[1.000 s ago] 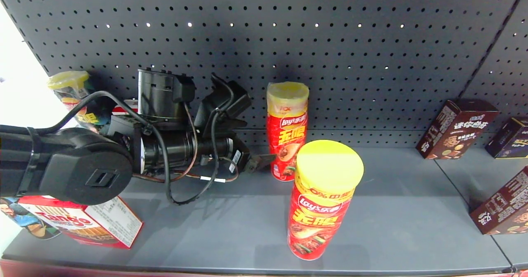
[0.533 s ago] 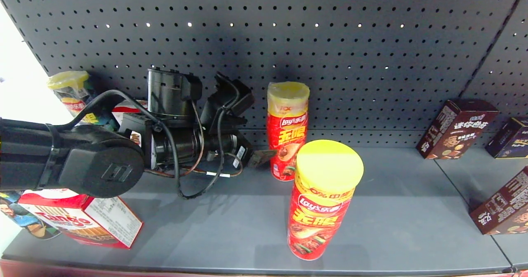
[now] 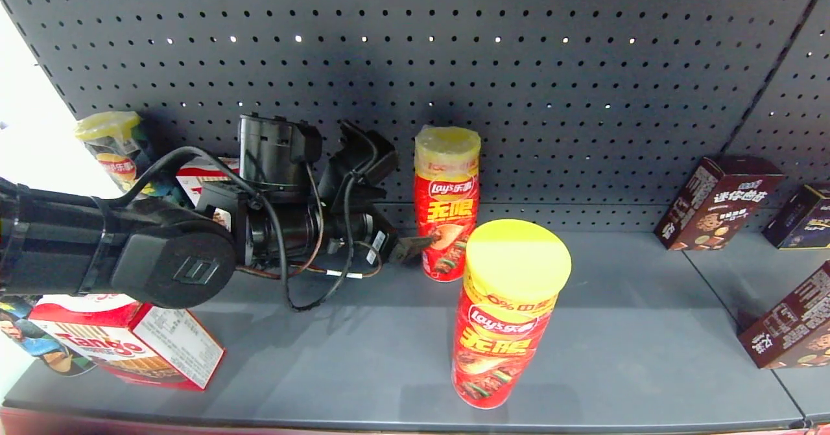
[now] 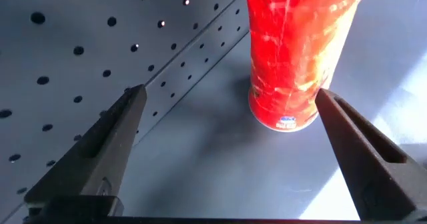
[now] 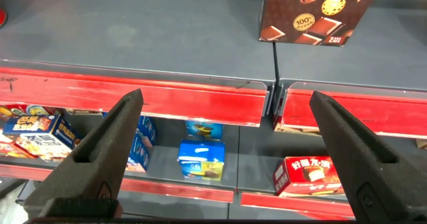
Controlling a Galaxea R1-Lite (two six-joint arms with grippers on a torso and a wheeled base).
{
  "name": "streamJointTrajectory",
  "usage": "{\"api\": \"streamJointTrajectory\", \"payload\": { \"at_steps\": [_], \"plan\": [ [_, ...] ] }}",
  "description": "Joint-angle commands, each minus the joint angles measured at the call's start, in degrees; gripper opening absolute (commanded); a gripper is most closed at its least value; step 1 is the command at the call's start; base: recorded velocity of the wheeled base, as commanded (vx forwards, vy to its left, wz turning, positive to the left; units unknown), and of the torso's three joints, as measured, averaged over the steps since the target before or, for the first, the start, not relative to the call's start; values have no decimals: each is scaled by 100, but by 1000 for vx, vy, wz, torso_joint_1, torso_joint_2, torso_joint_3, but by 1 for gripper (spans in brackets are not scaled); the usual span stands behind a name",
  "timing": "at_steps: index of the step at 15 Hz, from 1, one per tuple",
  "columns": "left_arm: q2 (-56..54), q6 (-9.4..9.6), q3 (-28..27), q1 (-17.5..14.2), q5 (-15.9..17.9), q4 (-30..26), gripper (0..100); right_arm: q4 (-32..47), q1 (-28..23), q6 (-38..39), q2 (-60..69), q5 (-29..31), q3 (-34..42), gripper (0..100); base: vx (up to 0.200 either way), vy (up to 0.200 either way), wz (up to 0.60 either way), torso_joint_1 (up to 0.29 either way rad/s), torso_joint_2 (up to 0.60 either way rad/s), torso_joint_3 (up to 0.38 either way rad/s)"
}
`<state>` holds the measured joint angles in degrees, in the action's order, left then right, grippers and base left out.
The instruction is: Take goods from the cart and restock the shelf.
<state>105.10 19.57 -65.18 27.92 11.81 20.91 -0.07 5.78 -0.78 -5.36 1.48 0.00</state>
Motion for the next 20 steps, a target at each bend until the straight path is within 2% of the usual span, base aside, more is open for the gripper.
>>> {"api": "streamJointTrajectory", "payload": {
  "at_steps": [1, 2, 4, 5, 8, 10, 20],
  "plan": [
    [-200, 3, 199, 3, -4, 151, 100, -1, 2, -1, -9, 2, 0, 100, 0, 0, 0, 0, 0, 0],
    [-428, 12, 401, 3, -39, 274, 100, -1, 2, -1, -9, 2, 0, 100, 0, 0, 0, 0, 0, 0],
    [-560, 47, 498, -6, -355, 274, 100, -1, 2, -1, -9, 2, 0, 100, 0, 0, 0, 0, 0, 0],
    [-569, 56, 419, -23, -1014, 274, 100, -1, 2, -1, -9, 2, 0, 100, 0, 0, 0, 0, 0, 0],
    [-560, 135, 401, 38, -1656, 230, 100, -1, 2, -1, -9, 2, 0, 100, 0, 0, 0, 0, 0, 0],
    [-446, 241, 401, 38, -1717, 247, 100, -1, 2, -1, -9, 2, 0, 100, 0, 0, 0, 0, 0, 0],
    [46, 197, 50, 372, -1735, 256, 100, -1, 2, -1, -9, 2, 0, 100, 0, 0, 0, 0, 0, 0]
  ]
}}
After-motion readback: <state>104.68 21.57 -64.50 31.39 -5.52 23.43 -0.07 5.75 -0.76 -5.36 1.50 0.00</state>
